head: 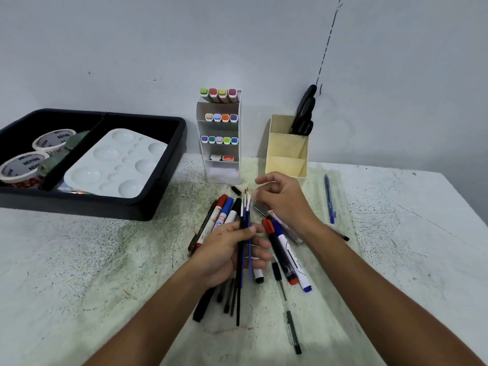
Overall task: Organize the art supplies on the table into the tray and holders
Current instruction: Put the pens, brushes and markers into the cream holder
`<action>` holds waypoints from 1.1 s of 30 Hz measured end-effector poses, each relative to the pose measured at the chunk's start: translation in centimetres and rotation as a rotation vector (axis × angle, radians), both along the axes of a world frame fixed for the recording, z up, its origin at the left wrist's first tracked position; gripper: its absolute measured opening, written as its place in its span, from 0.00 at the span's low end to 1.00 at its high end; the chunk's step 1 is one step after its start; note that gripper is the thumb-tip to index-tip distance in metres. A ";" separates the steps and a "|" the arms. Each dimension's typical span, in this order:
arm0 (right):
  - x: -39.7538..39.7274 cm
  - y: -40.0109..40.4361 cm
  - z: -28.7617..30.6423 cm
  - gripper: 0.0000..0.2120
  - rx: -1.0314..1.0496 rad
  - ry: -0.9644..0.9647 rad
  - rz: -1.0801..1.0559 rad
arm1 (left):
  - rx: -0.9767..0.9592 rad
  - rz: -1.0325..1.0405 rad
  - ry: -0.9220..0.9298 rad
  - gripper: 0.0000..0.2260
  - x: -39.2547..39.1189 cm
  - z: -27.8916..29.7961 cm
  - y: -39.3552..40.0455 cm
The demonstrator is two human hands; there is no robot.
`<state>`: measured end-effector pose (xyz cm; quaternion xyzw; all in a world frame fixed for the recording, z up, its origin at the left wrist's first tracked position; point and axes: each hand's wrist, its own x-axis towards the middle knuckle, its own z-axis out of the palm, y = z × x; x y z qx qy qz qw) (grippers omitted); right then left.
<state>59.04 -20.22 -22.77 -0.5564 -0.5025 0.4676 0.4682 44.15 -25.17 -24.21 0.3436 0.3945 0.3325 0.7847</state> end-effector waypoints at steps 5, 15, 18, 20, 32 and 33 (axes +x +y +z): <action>0.3 -1.1 -0.4 0.04 -0.224 -0.022 0.093 | 0.025 -0.022 -0.020 0.07 0.0 0.2 0.2; 0.0 -1.9 1.1 0.09 -0.299 0.302 0.101 | 0.057 -0.070 0.033 0.14 0.5 -0.2 0.2; 0.6 -1.8 2.5 0.10 -0.194 0.483 -0.012 | 0.007 0.003 0.061 0.22 -0.1 -0.7 0.4; 0.8 -2.0 3.6 0.10 -0.094 0.529 -0.077 | -0.043 0.130 -0.007 0.25 -0.5 -1.2 0.6; -2.0 -3.9 3.1 0.09 0.188 0.553 -0.053 | -0.218 0.520 -0.351 0.31 2.3 -0.1 1.1; -2.2 -4.0 2.8 0.08 0.199 0.555 -0.051 | -0.219 0.517 -0.348 0.31 2.5 -0.1 1.2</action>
